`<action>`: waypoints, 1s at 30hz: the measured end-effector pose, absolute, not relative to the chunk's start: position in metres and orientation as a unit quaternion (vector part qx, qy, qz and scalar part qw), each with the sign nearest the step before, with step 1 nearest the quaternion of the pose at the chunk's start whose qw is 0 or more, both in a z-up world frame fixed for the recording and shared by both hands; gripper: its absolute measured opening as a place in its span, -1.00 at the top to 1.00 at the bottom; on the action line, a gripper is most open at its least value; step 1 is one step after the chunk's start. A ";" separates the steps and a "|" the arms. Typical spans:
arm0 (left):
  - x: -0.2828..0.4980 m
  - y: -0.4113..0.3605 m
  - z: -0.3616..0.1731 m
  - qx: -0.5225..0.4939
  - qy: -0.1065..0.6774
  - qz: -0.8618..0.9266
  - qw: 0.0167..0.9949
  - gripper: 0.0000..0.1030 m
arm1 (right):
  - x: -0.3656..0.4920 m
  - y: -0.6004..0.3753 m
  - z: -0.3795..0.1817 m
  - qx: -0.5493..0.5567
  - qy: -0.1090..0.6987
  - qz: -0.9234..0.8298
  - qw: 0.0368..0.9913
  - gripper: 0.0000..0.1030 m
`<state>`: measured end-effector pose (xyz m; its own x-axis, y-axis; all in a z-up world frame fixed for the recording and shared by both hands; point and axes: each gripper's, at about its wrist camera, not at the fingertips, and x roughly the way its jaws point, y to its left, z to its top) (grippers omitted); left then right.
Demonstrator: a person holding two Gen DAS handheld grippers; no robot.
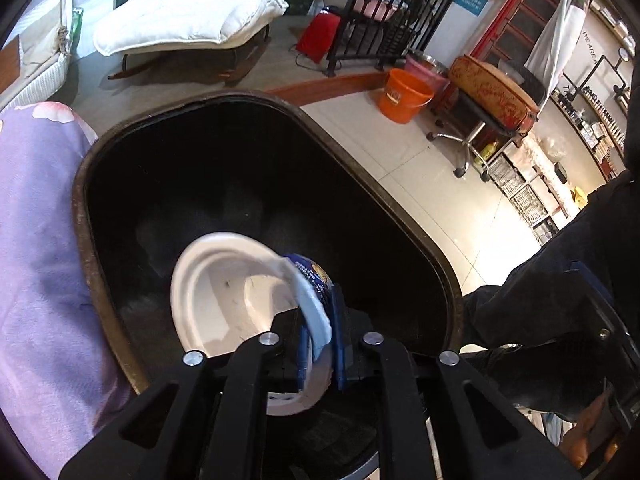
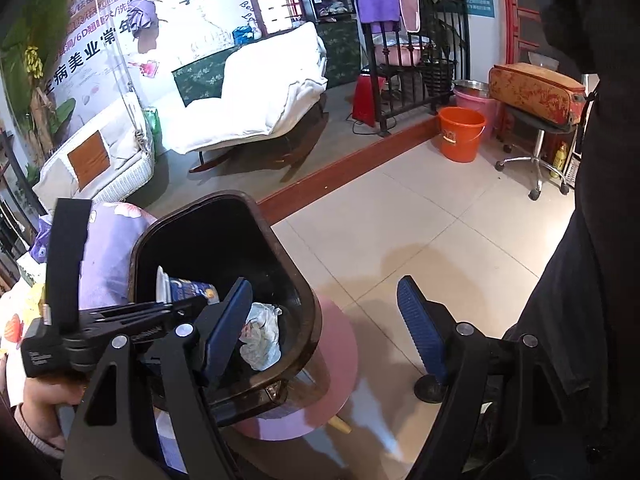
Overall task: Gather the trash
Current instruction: 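Carry the bowl and tissues to the black bin and release them, then move both tools back over the trash on the bed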
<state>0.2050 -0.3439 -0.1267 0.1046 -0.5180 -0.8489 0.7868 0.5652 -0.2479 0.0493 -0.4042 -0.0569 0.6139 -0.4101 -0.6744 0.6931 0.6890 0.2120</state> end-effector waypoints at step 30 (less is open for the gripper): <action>0.169 -0.222 -0.043 0.142 0.289 -0.357 0.877 -0.61 | 0.082 -0.348 -0.013 0.180 0.247 -0.231 0.924 -0.67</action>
<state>0.1688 -0.2223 -0.0428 0.5771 -0.5442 -0.6090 0.7090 0.7040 0.0428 0.0821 -0.3483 -0.0127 0.7711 -0.3375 -0.5400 0.5151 0.8291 0.2175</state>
